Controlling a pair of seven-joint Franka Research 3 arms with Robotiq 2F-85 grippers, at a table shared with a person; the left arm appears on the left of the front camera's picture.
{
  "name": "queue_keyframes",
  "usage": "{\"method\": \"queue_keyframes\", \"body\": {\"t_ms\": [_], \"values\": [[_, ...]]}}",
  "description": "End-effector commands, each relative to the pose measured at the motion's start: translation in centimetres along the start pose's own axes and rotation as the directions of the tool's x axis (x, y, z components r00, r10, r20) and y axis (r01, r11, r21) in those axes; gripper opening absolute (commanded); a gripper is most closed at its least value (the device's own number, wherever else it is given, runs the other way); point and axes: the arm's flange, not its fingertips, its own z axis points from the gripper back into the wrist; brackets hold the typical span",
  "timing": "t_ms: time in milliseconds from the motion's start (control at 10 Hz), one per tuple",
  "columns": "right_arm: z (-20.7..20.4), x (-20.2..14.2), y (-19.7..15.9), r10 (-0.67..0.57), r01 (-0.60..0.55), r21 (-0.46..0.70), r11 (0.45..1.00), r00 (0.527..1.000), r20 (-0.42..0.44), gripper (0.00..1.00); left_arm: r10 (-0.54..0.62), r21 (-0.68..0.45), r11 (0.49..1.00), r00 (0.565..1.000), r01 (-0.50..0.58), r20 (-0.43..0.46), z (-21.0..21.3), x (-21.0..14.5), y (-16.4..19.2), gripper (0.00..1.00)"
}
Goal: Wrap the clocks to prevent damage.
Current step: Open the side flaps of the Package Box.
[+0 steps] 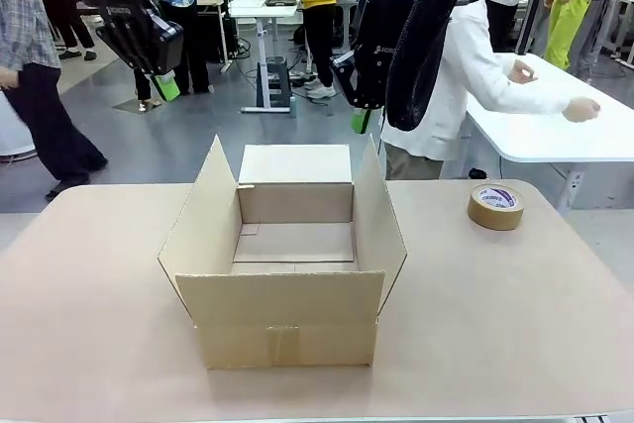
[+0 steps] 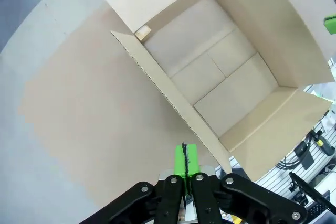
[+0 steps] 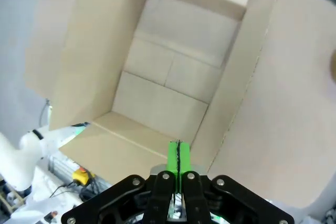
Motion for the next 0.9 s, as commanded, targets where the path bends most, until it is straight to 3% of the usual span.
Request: {"method": "queue_keyframes", "body": {"t_ms": [0, 100, 200, 400, 500, 800], "values": [[0.6, -0.3, -0.8, -0.038, 0.038, -0.004, 0.999, 0.999, -0.002, 0.0, 0.022, -0.062, 0.998, 1.0, -0.023, -0.014, -0.4, -0.4, 0.6, 0.0], [0.0, 0.0, 0.0, 0.0, 0.0, 0.0, 1.0, 1.0, 0.0, 0.01, 0.0, 0.0, 1.0, 1.0, 0.0, 0.0, 0.0, 0.0, 0.0, 0.01], [-2.6, -0.5, -0.2, -0.017, 0.019, -0.078, 0.997, 0.999, 0.028, 0.01, 0.0, -0.058, 0.998, 0.999, -0.002, -0.047, -2.9, 0.3, 0.2, 0.01], [-6.4, -0.9, -0.6, -0.107, 0.122, -0.168, 0.978, 0.99, 0.094, 0.01, 0.135, -0.066, 0.988, 0.99, -0.137, -0.039, -8.4, 0.7, 0.3, 0.01], [-7.5, -0.7, -1.4, -0.138, 0.152, -0.174, 0.973, 0.986, 0.093, 0.01, 0.168, -0.039, 0.985, 0.986, -0.169, -0.022, -9.6, 0.9, 0.5, 0.01], [-10.3, -0.2, -3.9, -0.195, 0.201, -0.106, 0.974, 0.979, 0.066, 0.01, 0.241, -0.115, 0.964, 0.97, -0.241, -0.01, -12.0, 2.0, 1.0, 0.01]]}}
